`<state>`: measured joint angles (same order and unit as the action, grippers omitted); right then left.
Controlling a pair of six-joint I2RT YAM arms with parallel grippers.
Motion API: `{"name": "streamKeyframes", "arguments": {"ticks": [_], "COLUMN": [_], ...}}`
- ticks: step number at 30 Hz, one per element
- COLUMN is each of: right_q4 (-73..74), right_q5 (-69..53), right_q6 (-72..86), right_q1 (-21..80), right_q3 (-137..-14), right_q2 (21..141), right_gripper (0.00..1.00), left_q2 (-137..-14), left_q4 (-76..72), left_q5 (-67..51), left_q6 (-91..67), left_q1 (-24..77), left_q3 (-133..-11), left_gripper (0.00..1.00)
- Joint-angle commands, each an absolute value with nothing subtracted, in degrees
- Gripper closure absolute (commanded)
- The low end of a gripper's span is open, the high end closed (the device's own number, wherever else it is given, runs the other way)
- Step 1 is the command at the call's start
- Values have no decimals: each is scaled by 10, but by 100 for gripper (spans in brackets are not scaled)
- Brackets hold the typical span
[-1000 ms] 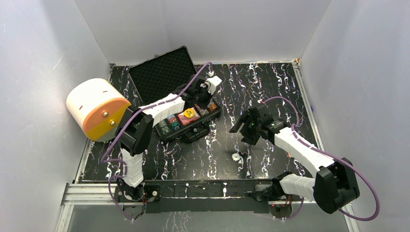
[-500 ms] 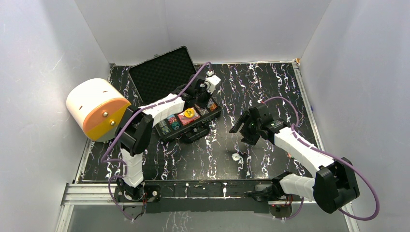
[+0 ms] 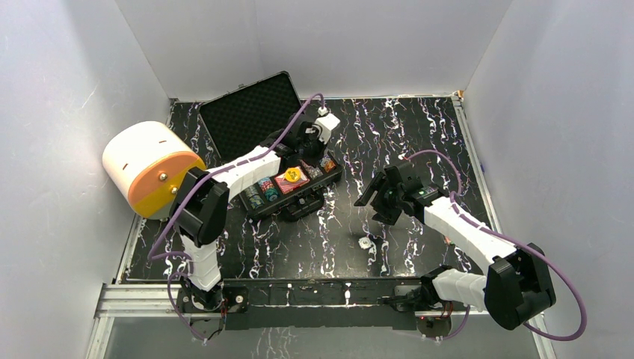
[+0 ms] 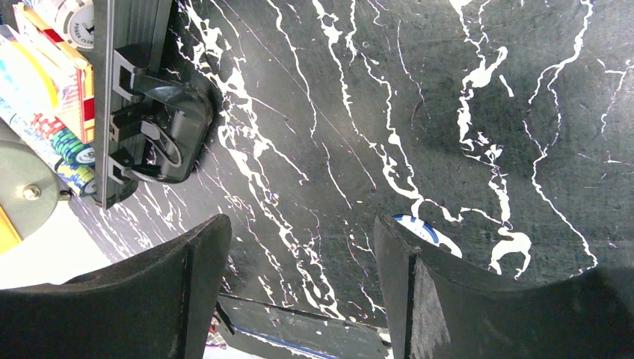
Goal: Pack up texas hold em set
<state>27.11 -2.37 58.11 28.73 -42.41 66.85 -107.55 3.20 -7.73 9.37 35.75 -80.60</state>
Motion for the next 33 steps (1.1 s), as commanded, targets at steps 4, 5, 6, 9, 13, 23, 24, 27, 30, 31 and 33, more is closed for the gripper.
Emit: {"name": "streamKeyframes", "arguments": {"ticks": [4,5,6,9,13,23,24,27,30,31,33], "right_q4": [269,270,269,270,271,265,263,260,261,262,264], "right_q5": [-27,-26,-27,-26,-25,-33,-34,-37,-37,-38,-36], "right_q6": [576,576,575,575,576,575,576,576,575,574,574], "right_q1": [287,287,287,287,287,287,287,287,287,287,287], "right_q3": [-420,-420,-419,-419,-419,-416,-415,-415,-413,-412,-411], "right_q2": [662,662,662,663,660,656,656,659,664,664,663], "right_gripper": [22,22,22,22,22,22,22,22,22,22,23], "left_q2": [-1076,-1085,-1091,-1103,-1119,-1100,-1092,-1087,-1094,-1098,-1105], "left_q4": [80,87,93,96,99,114,112,104,101,101,101], "left_q5": [-117,-122,-124,-125,-115,-120,-119,-117,-119,-118,-116], "left_q6": [97,99,101,100,97,98,98,96,95,95,91], "left_q1": [359,359,359,359,359,358,359,359,359,359,359], "left_q3": [-832,-836,-841,-849,-863,-875,-873,-869,-870,-871,-874], "left_gripper": [100,100,100,99,96,65,67,79,91,92,95]}}
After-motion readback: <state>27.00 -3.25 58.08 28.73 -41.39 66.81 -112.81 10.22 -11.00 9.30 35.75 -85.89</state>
